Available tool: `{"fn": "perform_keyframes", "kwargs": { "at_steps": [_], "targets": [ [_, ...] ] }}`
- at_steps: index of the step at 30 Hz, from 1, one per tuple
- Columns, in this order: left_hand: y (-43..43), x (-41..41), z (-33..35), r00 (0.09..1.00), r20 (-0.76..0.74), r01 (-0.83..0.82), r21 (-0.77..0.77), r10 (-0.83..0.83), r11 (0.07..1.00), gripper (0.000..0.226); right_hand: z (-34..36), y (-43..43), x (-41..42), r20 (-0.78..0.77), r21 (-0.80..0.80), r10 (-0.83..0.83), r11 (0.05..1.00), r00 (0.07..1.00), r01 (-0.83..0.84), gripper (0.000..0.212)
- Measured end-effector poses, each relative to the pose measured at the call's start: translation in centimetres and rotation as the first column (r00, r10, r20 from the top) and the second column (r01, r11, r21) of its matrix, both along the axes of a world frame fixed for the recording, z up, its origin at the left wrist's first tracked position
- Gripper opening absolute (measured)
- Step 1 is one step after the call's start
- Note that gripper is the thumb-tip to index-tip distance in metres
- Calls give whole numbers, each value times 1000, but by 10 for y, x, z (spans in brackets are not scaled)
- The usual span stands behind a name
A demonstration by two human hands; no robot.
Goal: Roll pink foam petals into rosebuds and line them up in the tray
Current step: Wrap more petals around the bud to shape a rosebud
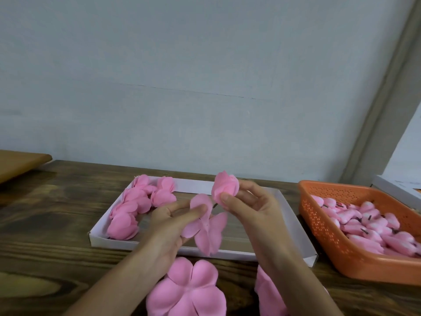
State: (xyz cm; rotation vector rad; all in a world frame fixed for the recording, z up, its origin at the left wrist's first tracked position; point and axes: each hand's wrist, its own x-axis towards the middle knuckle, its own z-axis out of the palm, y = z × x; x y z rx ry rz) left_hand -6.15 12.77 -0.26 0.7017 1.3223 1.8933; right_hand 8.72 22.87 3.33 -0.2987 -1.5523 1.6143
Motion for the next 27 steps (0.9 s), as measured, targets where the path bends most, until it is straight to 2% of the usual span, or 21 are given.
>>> {"fn": "perform_keyframes", "kwargs": {
  "at_steps": [5,11,20,27],
  "targets": [
    [-3,-2,4,989,-82,-125,-33,122,992,49,1,-3,2,86,60,87,994,993,-92,24],
    [-3,0,7,971,-180,-158,21,159,987,44,0,-5,0,132,90,89,991,987,-101,25],
    [-2,-2,7,969,-180,-167,39,171,985,30,1,-4,1,156,113,55,991,986,-73,25],
    [-2,-3,6,974,-180,-137,4,136,991,46,0,-5,0,205,161,16,986,979,-50,23]
  ]
}}
